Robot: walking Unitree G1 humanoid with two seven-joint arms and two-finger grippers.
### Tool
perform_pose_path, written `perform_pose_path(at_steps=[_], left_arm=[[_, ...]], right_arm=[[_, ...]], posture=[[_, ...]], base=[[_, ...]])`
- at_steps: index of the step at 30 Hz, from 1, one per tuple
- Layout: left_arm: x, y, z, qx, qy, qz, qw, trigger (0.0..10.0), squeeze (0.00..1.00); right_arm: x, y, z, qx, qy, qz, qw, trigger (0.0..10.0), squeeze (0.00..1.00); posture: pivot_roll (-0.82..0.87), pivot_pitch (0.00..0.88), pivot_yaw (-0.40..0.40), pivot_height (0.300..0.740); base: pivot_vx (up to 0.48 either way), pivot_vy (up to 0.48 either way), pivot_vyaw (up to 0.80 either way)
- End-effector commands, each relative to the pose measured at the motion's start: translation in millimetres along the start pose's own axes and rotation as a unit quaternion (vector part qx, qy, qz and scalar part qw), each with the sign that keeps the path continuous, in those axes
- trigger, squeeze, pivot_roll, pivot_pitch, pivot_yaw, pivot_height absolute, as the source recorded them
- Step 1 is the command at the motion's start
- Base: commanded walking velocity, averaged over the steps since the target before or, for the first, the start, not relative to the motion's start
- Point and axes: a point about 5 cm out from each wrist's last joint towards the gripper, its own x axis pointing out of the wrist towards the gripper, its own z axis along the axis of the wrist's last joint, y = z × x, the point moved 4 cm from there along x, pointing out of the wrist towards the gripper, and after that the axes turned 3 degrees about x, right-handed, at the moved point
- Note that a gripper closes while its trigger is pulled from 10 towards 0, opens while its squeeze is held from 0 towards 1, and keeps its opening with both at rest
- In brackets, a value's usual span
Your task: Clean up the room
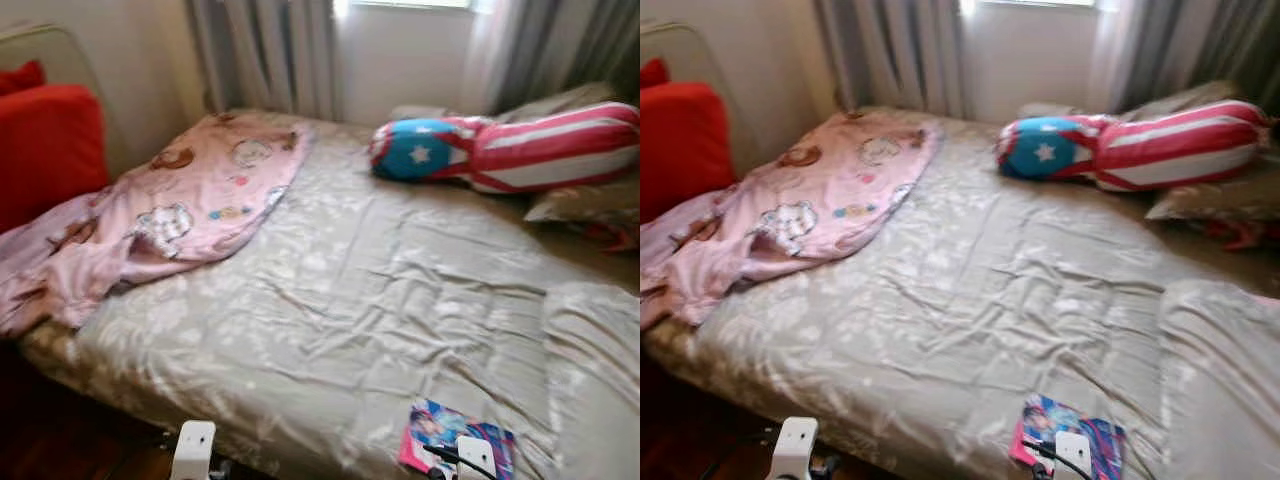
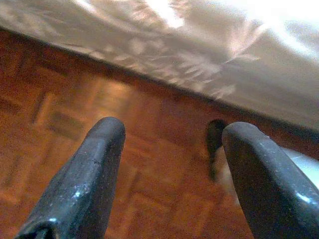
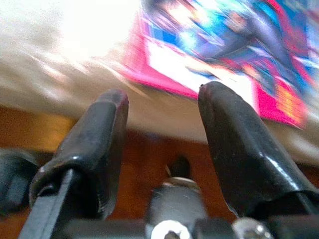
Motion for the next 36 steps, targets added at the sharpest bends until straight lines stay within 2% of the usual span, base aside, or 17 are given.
perform_pose_path(at_steps=[1, 14, 36], left_arm=[[1.4, -5.0, 3.9, 0.003, -0.001, -0.004, 1.0, 10.0, 0.0], [2.5, -5.7, 8.8, 0.005, -0.007, -0.001, 1.0, 10.0, 0.0], [3.0, -9.5, 10.3, 0.01, -0.007, -0.002, 1.0, 10.0, 0.0]], right_arm=[[-3.3, -11.0, -11.3, 0.009, 0.014, -0.015, 1.0, 10.0, 0.0], [-1.7, -9.9, -4.3, 0.018, 0.004, -0.013, 1.0, 10.0, 0.0], [-1.9, -8.4, -7.3, -0.003, 0.015, -0.004, 1.0, 10.0, 0.0]], posture=[[0.02, 0.0, 0.012, 0.74], [0.02, 0.0, 0.008, 0.74], [0.03, 0.0, 0.0, 0.74]], base=[[0.0, 0.48, 0.0], [0.0, 0.48, 0.0], [0.0, 0.48, 0.0]])
